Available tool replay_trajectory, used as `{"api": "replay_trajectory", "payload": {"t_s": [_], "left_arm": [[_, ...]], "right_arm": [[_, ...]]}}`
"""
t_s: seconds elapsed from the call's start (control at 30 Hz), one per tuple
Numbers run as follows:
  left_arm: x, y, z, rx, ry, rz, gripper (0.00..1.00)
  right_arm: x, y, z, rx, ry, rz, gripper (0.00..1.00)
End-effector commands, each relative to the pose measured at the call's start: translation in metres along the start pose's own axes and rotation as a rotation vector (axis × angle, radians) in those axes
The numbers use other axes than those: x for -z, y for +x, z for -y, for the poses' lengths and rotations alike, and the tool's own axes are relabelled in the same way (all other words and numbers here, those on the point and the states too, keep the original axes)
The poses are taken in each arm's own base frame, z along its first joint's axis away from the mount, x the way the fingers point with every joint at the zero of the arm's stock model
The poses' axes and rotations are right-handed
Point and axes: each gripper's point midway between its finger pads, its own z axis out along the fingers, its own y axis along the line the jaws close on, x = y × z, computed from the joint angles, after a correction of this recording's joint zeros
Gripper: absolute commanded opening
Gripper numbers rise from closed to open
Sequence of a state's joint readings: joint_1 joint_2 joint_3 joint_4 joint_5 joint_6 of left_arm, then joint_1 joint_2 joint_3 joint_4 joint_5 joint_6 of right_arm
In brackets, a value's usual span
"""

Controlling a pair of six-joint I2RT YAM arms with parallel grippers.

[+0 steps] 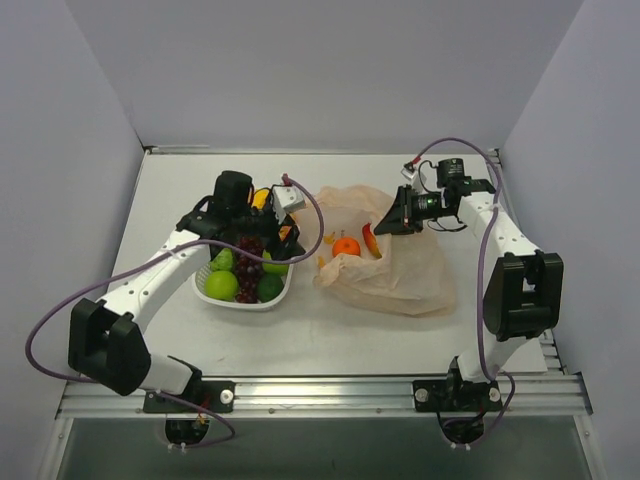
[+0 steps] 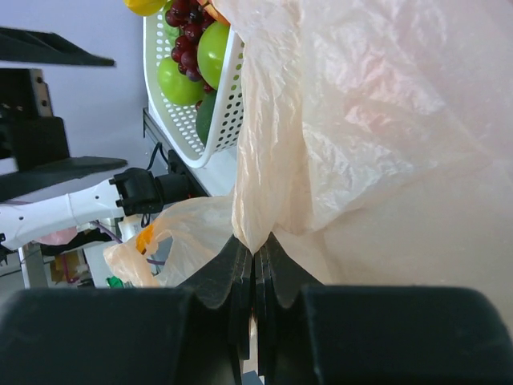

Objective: Place the fake fruits into the plastic bag and tie a complex knot

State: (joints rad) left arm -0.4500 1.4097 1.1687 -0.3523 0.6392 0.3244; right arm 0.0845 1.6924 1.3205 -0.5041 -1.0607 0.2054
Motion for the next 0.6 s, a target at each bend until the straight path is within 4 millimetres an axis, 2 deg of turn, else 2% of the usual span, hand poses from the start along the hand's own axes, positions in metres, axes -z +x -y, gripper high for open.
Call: {"api": "replay_trajectory", "payload": {"t_s": [0.0,0.2,0.23,0.37,0.4,0.43,0.53,0.57], "left_arm": [[0.003,0.041,0.028,-0.167,0.190,-0.127,0.91],[-0.017,0.065,0.027,-0.219,0.251,-0.222,0.77],[-0.025,0.073,0.030,-0.235,0.263,-0.252,0.75],[-0.046,0.083,0.012,-0.237,0.194,-0.296,0.74],[-0.051,0.082,0.002,-0.250,0.153,-0.301,0.74],[-0.055,0.090,-0.004,-0.243,0.139,-0.324,0.74],[-0.059,0.103,-0.024,-0.208,0.067,-0.376,0.74],[-0.055,0.108,-0.032,-0.184,0.046,-0.387,0.74]], "right_arm": [[0.008,-0.010,-0.010,0.037,-0.004,0.022,0.00],[0.005,-0.013,-0.005,0.032,0.007,0.018,0.00],[0.005,-0.013,-0.004,0.030,0.010,0.017,0.00],[0.003,-0.018,-0.005,0.035,0.010,0.018,0.00],[0.001,-0.017,-0.005,0.032,0.009,0.011,0.00],[0.000,-0.017,-0.005,0.031,0.008,0.008,0.00],[-0.004,-0.017,-0.006,0.039,0.008,0.001,0.00],[-0.004,-0.018,-0.007,0.042,0.010,0.003,0.00]]}}
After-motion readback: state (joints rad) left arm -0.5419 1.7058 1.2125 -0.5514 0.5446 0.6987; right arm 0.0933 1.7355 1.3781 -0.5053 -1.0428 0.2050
